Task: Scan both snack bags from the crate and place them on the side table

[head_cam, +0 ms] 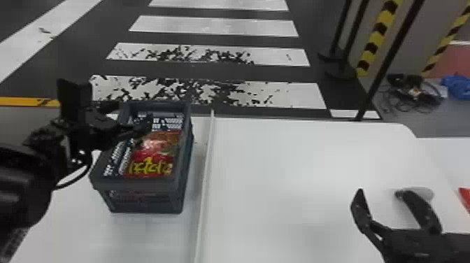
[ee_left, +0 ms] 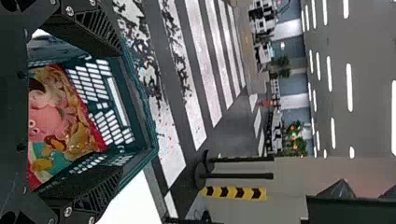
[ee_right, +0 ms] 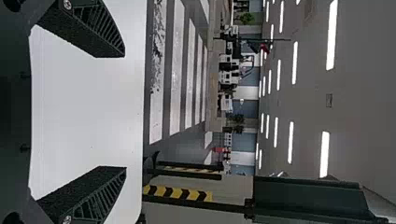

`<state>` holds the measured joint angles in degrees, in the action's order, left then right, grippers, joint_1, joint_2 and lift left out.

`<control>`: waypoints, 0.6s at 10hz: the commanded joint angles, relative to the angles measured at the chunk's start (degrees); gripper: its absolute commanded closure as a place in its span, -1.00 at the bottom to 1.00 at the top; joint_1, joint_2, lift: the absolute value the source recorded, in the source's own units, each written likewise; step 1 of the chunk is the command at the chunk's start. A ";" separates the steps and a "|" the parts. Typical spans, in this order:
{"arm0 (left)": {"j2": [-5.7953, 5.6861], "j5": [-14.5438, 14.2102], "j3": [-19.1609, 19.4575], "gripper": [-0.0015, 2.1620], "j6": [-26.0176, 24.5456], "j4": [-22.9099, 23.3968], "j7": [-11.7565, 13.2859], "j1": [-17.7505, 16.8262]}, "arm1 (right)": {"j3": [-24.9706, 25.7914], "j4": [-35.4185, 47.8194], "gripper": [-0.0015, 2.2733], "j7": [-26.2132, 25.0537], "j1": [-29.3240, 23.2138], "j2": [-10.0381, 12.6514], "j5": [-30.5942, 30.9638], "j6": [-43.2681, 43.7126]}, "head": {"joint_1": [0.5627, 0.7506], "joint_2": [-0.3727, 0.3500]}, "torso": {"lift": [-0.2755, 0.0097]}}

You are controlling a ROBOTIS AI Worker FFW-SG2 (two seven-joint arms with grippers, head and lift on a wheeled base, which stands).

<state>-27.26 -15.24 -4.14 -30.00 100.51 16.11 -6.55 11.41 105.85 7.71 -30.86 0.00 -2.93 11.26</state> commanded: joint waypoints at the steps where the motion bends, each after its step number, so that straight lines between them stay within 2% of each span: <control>1: -1.30 0.74 -4.65 -0.87 0.16 -5.06 1.73 -6.55 | -0.25 0.85 -0.94 -1.03 -1.66 0.05 0.03 0.73 | 0.41 -0.07 | 0.24; 2: -1.57 1.44 -5.27 -0.87 -0.02 -6.91 3.40 -8.04 | -1.39 0.85 -0.94 -1.47 -1.58 0.05 0.20 1.08 | 0.41 -0.10 | 0.24; 4: -1.65 4.78 -5.00 -0.87 -6.35 -9.10 7.62 -9.36 | -4.55 0.67 -0.94 -1.65 -0.17 0.05 2.05 0.38 | 0.41 -0.06 | 0.24; 5: -0.95 7.77 -5.71 -0.87 -7.75 -11.65 9.29 -10.68 | -4.82 0.76 -0.94 -1.73 -0.08 0.05 2.31 0.21 | 0.41 -0.02 | 0.24; 6: -0.78 8.74 -6.85 -0.87 -7.40 -13.67 10.87 -12.17 | -4.90 0.76 -0.94 -2.17 -0.26 0.05 2.58 0.21 | 0.41 0.05 | 0.24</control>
<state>-28.15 -7.15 -10.50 -37.40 88.02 27.05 -17.92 6.58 106.60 5.62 -31.06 0.00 -0.55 11.47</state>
